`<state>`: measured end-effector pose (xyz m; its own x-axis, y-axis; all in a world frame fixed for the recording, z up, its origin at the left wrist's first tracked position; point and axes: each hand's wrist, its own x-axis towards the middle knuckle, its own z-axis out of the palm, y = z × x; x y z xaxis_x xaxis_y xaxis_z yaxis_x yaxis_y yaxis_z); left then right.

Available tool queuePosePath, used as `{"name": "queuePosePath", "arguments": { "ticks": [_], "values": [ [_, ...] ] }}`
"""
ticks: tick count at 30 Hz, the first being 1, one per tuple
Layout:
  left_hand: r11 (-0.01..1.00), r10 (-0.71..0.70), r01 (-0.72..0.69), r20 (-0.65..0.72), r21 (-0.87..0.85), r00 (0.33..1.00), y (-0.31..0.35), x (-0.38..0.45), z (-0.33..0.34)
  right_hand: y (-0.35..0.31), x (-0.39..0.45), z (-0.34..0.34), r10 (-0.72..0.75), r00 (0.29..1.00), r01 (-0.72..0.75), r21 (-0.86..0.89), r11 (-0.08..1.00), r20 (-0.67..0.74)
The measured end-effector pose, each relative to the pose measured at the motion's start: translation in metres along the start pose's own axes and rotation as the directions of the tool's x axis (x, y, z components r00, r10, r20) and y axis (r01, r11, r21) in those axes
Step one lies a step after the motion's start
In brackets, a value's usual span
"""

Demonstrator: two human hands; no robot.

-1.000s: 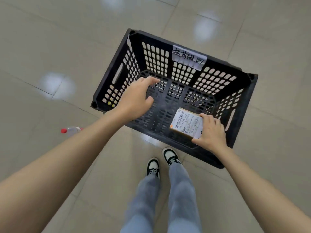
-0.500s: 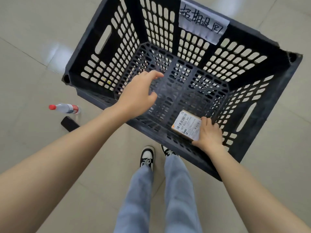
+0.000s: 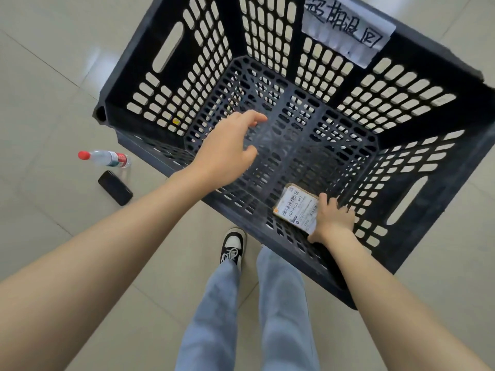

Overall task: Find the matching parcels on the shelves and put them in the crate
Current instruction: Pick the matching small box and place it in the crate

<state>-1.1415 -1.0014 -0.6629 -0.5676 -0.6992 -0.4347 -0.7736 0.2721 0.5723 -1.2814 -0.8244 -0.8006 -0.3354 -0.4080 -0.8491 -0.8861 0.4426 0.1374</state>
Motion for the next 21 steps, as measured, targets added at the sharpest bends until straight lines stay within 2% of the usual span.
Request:
{"name": "queuePosePath", "arguments": {
  "ticks": [5,11,15,18,21],
  "values": [
    [1.000,-0.003,0.003,-0.010,-0.003,1.000,-0.007,0.004,-0.001,-0.004,0.004,0.001,0.007,1.000,-0.008,0.029,1.000,0.027],
    [1.000,-0.031,0.031,-0.041,0.006,0.999,-0.014,0.000,-0.016,-0.008,-0.003,-0.023,0.011,0.996,-0.005,-0.060,0.998,0.087],
    [0.999,-0.050,0.050,-0.116,-0.006,0.992,-0.008,-0.015,-0.047,-0.016,-0.025,-0.069,-0.142,0.985,0.141,-0.015,0.990,-0.096],
    [0.997,-0.074,0.071,-0.210,-0.024,0.975,-0.002,-0.036,-0.085,-0.027,-0.053,-0.121,-0.296,0.913,0.308,-0.001,0.951,-0.280],
    [0.993,-0.118,0.116,-0.297,-0.026,0.948,0.002,-0.065,-0.129,-0.044,-0.088,-0.179,-0.413,0.820,0.411,-0.093,0.907,-0.397]
  ]
}}
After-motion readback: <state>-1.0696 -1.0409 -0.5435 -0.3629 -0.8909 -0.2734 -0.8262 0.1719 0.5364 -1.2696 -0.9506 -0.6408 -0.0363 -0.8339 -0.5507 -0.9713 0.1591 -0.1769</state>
